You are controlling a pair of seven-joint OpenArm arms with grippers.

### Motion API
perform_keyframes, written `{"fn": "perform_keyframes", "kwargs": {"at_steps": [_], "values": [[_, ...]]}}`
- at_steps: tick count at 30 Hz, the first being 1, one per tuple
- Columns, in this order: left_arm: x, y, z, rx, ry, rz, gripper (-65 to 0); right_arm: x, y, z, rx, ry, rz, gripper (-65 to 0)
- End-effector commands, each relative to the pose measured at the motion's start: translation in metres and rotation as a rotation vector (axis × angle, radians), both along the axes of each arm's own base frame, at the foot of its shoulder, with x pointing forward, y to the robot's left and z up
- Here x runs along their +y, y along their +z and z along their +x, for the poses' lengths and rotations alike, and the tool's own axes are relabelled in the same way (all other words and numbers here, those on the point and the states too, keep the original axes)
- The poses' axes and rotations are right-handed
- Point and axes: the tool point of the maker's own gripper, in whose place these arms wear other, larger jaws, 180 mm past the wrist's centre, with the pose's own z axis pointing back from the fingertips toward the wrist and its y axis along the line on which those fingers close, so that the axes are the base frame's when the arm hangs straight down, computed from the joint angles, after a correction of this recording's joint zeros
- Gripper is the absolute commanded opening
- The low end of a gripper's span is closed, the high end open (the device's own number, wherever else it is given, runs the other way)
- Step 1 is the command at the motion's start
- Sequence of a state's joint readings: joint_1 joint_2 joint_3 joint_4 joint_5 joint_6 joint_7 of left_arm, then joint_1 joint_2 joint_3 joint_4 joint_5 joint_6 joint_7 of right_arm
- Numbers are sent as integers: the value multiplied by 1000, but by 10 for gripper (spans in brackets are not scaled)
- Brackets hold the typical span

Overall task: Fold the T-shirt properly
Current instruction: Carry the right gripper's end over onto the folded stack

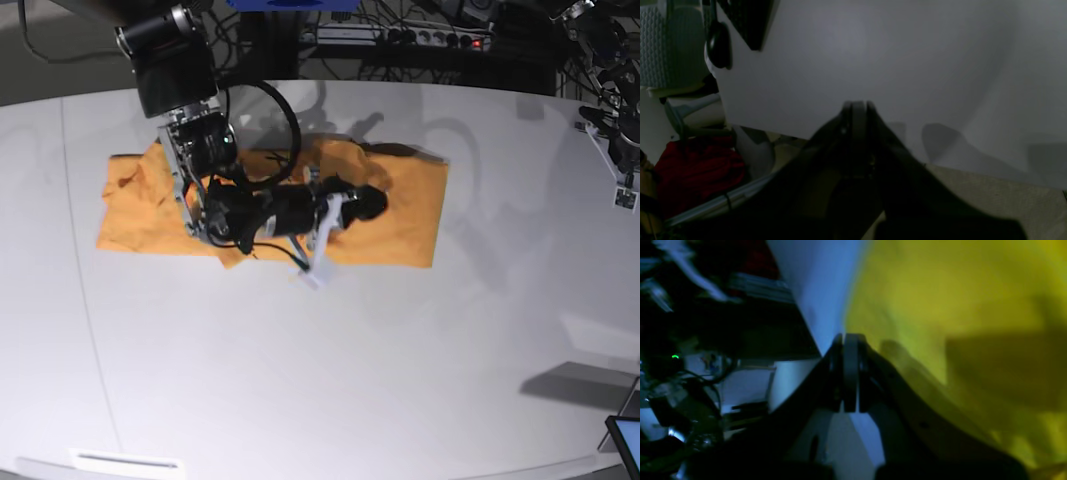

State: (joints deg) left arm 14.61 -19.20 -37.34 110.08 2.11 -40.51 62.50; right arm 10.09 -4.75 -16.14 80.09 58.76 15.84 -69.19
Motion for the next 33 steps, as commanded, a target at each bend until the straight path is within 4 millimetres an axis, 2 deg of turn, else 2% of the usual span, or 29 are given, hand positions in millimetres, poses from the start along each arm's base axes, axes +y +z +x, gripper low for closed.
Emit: {"fn": "perform_keyframes", "kwargs": {"at_steps": [1,6,20,26,33], "values": [[5,12,4,-25,-3,30,-650,3,14,5,-35,6,29,-647],[5,12,5,-26,-4,29,-650,2,17,8,-52,-2,28,-647],[0,3,-1,-13,6,9,-650,-16,16,45,-184,-18,-146,-647],[-2,1,-1,-14,9,3,-650,-28,-7,51,-197,-26,-276,-647],[-2,1,-1,-14,9,3,-650,-31,-35,48,-123,-48,-288,-647]]}}
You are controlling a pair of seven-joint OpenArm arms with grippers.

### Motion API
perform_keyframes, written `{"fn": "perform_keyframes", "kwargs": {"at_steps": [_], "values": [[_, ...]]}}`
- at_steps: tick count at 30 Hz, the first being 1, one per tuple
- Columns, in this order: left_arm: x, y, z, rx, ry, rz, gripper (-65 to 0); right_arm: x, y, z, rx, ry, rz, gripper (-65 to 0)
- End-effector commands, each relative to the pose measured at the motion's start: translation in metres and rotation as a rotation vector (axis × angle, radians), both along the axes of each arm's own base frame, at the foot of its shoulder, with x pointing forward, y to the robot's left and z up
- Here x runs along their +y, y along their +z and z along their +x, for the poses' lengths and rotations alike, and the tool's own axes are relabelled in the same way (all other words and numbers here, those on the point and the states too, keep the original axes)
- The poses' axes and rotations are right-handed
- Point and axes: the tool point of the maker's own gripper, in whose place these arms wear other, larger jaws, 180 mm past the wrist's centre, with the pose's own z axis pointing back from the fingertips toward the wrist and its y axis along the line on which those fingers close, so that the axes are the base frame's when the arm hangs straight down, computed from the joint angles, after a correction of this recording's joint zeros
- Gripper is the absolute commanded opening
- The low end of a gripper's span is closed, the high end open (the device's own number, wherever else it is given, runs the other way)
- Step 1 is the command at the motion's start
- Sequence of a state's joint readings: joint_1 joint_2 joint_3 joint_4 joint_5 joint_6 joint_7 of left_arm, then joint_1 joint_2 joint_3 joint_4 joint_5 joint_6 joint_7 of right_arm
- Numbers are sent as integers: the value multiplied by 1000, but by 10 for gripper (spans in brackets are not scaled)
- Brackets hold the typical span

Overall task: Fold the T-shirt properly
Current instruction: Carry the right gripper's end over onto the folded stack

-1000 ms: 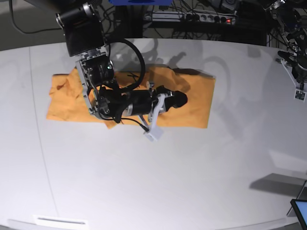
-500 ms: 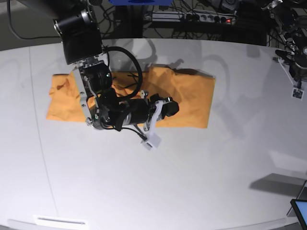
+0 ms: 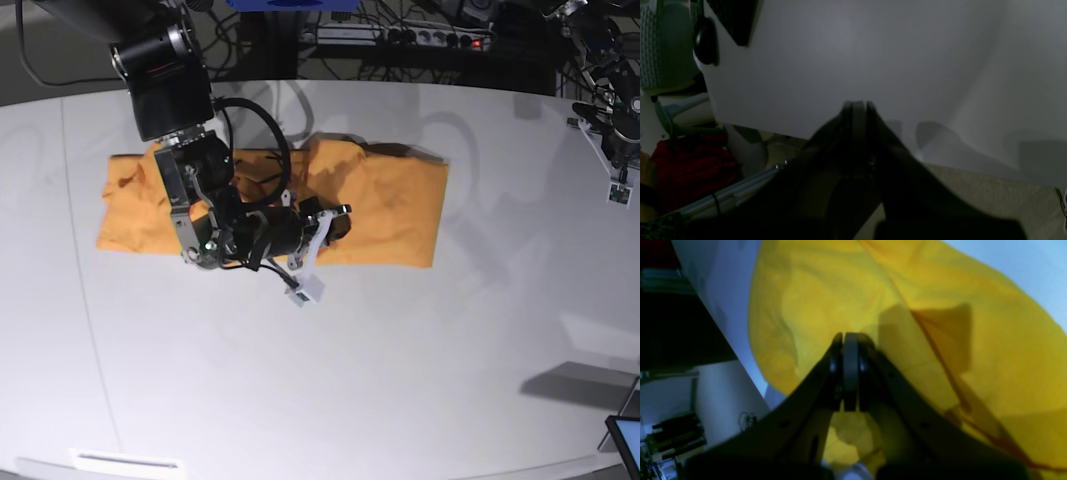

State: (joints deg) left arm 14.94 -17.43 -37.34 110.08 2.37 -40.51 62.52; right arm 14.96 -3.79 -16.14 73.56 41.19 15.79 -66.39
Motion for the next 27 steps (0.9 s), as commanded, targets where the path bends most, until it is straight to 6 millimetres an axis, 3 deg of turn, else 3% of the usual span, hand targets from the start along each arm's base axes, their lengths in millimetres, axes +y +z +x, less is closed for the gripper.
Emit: {"fn": "perform_keyframes", "kwargs": {"at_steps": [1,6,15,18,22,27], "values": [[5,11,4,-22,-2,29,-650,5,11,10,-26,-7,29,-647],[5,10,3,-22,-1,27,-650,2,-12,2,51,-9,6,-647],[5,10,3,-24,0,27,-650,2,-14,0,58,-9,6,-647],[4,10,4,-25,-1,24,-650,4,-1,5,17,-4,17,-647],[4,11,5,-32,-3,20,-650,7,38,18,-113,7,48,-647],[0,11,7,-44,-4,15,-650,2,72,21,-217,29,47,-647]]}}
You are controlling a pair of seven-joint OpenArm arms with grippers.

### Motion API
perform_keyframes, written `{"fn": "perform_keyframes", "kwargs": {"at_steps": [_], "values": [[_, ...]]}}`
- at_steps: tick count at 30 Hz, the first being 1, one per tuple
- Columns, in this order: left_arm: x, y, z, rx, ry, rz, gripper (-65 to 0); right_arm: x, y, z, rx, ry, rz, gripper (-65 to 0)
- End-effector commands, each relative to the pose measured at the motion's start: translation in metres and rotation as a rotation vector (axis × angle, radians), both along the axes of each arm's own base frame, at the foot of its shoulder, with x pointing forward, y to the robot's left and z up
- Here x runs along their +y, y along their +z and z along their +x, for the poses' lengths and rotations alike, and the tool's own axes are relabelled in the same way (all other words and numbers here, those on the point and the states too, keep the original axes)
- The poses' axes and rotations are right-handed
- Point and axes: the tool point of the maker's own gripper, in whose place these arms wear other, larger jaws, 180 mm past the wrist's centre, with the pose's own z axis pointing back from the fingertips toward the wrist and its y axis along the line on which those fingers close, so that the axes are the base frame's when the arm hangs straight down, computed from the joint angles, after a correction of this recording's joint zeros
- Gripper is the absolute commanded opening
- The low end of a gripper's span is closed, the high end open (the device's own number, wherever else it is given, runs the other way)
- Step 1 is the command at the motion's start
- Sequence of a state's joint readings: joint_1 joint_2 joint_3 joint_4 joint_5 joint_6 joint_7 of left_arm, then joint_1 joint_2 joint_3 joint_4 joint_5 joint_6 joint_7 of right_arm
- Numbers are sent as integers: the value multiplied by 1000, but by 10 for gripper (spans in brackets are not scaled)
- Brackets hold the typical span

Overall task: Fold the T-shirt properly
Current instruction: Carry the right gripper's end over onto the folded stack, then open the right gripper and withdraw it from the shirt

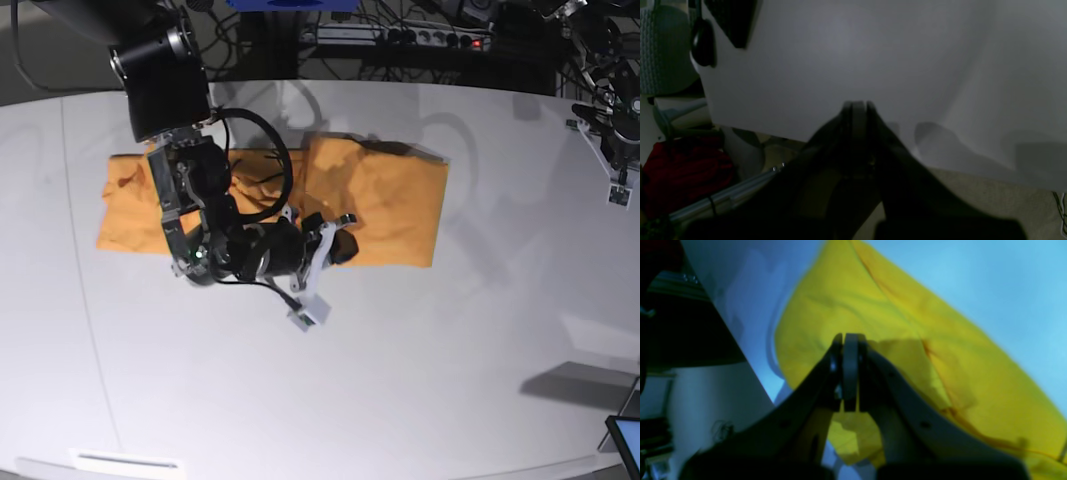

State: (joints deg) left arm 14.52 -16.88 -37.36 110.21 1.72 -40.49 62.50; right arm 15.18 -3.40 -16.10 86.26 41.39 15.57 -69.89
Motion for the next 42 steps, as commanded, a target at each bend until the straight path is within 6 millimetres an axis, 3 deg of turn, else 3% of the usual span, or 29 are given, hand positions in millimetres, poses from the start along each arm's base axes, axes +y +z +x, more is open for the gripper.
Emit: {"fn": "perform_keyframes", "kwargs": {"at_steps": [1,5,13,20,23,31,36,42], "values": [[1,11,5,-34,-2,24,-650,-6,18,11,-68,-6,13,-647],[-13,19,23,-126,-16,-29,-650,-30,12,13,-70,-54,-10,-647],[-57,32,68,-338,-111,-259,-643,-117,-13,24,6,-302,-32,-647],[-123,23,105,-336,-289,-376,-452,-151,-32,11,42,-352,-86,-647],[-155,21,121,-340,-358,-421,-427,-166,-32,13,47,-401,-81,-647],[-218,10,136,-327,-458,-531,-425,-200,-32,16,48,-481,-101,-647],[-223,-9,133,-276,-450,-573,-425,-220,-30,17,37,-514,-123,-644],[-233,-50,127,-163,-433,-642,-425,-255,-28,16,35,-608,-130,-643]]}}
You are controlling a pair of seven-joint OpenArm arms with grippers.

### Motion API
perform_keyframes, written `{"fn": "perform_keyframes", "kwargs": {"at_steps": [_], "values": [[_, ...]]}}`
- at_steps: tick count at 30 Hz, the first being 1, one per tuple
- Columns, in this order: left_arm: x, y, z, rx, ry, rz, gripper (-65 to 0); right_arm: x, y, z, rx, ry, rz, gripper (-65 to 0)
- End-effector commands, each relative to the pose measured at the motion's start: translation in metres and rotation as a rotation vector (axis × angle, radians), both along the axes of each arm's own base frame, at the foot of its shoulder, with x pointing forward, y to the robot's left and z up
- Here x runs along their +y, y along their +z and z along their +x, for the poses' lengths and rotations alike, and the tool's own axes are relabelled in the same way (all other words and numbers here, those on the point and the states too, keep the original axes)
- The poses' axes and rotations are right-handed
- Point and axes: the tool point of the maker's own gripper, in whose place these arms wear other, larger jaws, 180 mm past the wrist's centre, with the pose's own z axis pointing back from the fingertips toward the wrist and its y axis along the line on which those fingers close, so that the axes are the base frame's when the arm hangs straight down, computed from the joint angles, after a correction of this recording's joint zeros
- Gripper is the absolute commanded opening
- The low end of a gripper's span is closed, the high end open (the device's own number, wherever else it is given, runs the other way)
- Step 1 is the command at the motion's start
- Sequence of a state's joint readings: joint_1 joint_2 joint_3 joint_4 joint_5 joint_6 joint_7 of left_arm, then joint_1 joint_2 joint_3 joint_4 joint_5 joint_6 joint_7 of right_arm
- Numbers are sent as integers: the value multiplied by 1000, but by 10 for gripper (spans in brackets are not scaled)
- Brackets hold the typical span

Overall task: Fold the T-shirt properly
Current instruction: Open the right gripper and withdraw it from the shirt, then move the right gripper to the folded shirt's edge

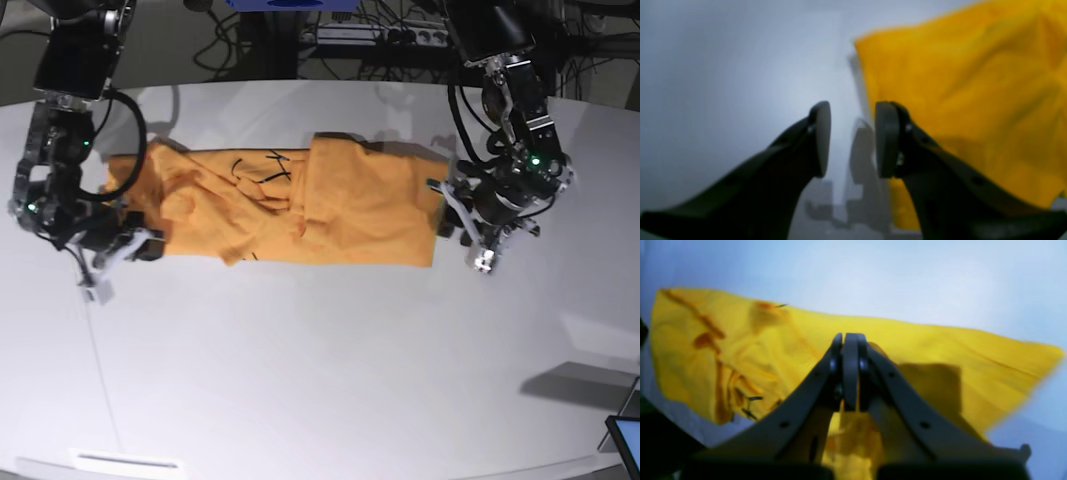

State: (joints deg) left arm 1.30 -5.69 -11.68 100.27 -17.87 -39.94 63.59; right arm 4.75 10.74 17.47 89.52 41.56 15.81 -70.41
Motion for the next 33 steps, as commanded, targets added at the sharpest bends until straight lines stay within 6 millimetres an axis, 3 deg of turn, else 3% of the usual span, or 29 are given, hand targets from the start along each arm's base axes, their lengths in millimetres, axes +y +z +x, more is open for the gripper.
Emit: {"fn": "perform_keyframes", "kwargs": {"at_steps": [1,5,9,12,17,22,25,29,33], "values": [[-5,11,8,-46,-16,-13,-425,-9,15,10,-56,-18,-2,-641],[-7,12,9,-51,-18,-17,-425,-22,14,6,-52,-63,0,-612],[-7,13,10,-55,-18,-16,-425,-40,14,0,-30,-110,3,-466],[-5,11,9,-46,-17,-14,-425,-65,14,-9,-10,-196,18,-383],[-1,8,6,-38,-8,-8,-425,-93,13,-30,2,-305,84,-341],[-2,9,6,-39,-14,-4,-425,-73,15,-49,-26,-302,321,-308],[-2,9,6,-40,-14,-4,-425,-65,4,-60,1,-330,479,-308],[-1,9,6,-40,-11,-4,-425,-64,-16,-71,67,-365,531,-308],[0,9,6,-39,-8,-2,-425,-69,-19,-73,80,-366,506,-308]]}}
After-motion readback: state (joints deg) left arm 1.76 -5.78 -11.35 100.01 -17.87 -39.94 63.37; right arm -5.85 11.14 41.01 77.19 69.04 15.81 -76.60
